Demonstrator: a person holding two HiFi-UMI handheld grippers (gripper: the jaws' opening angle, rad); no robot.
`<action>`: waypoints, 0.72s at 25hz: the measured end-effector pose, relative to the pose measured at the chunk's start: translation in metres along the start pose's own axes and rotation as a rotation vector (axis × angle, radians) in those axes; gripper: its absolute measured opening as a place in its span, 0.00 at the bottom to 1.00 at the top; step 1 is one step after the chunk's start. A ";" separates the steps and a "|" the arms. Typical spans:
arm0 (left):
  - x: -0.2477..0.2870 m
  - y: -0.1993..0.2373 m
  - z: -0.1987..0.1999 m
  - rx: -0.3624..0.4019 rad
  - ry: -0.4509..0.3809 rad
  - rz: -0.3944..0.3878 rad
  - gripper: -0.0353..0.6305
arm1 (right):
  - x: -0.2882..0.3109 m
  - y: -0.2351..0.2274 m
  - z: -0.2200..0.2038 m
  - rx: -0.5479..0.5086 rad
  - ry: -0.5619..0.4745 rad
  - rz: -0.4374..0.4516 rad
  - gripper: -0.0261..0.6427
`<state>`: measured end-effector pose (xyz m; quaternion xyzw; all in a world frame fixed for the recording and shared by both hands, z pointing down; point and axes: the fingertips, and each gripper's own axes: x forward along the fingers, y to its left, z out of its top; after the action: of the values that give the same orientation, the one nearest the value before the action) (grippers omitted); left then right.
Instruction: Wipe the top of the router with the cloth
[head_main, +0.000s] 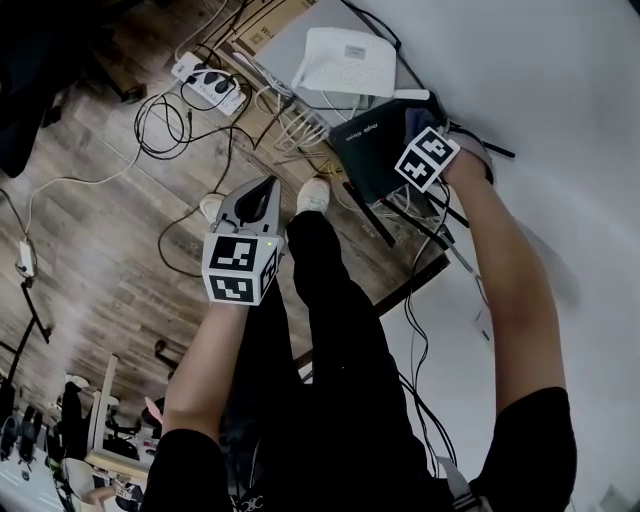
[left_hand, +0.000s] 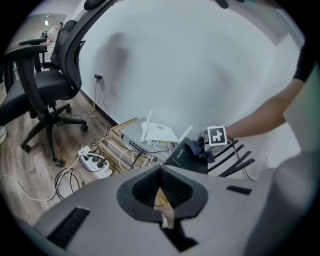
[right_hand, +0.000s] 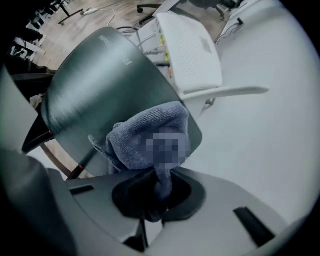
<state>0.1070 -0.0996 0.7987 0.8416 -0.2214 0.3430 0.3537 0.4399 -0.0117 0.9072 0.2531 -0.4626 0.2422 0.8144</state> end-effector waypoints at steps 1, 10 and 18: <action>0.000 0.002 0.000 0.005 0.002 0.003 0.04 | -0.002 -0.007 0.007 0.007 -0.027 -0.028 0.06; 0.001 0.015 -0.002 -0.009 -0.005 0.026 0.04 | -0.018 -0.021 0.041 0.040 -0.175 -0.070 0.06; 0.005 0.003 -0.003 0.005 0.005 -0.004 0.04 | -0.048 0.007 0.078 0.072 -0.340 0.006 0.06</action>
<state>0.1073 -0.1002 0.8058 0.8419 -0.2180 0.3450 0.3530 0.3647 -0.0635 0.9011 0.3181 -0.5853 0.2149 0.7142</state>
